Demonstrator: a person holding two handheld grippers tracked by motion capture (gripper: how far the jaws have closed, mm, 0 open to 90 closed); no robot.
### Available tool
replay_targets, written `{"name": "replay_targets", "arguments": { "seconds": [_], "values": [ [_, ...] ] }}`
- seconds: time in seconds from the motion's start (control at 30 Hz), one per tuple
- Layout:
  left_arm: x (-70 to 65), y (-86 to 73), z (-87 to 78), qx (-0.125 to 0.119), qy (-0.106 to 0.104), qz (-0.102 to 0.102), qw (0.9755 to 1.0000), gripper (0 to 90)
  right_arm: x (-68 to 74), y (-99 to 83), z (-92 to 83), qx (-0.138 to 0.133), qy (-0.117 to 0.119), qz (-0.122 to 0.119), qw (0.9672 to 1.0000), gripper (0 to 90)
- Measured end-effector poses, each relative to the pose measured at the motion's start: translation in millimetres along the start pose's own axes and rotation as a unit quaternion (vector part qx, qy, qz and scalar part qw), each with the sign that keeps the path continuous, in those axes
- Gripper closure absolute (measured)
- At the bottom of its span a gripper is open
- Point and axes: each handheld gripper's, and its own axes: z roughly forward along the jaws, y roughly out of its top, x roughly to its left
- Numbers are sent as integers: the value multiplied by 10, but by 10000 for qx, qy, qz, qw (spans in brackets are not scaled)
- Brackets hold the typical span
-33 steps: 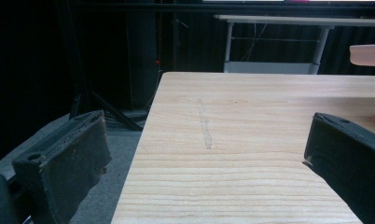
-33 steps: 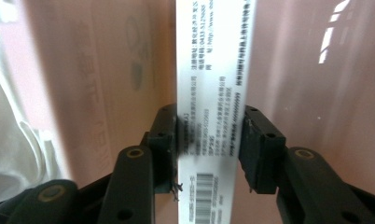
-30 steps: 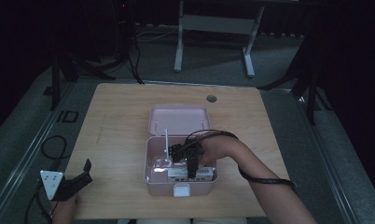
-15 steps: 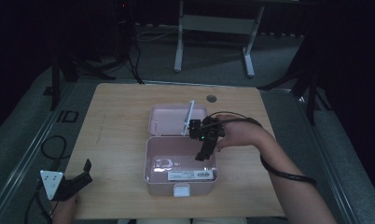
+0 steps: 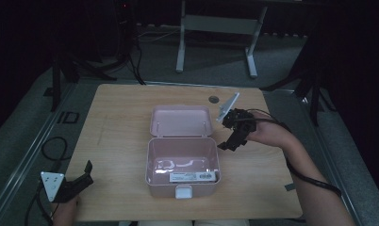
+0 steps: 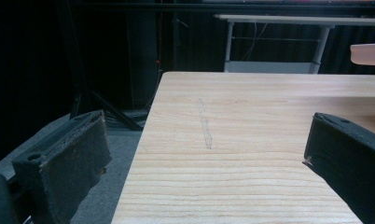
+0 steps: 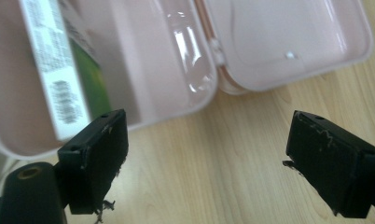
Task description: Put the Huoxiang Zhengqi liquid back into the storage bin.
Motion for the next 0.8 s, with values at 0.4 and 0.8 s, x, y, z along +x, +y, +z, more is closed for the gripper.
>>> {"name": "replay_targets", "arguments": {
  "seconds": [0.4,0.8],
  "values": [
    [2,-1,-1,-13,-13,-4,10000,4,-166,-501,380,-676,-568,690,9937,126],
    [2,-2,-2,-18,-18,-3,10000,4,-206,-1049,833,-1881,-1156,1602,9621,118]
  ]
}}
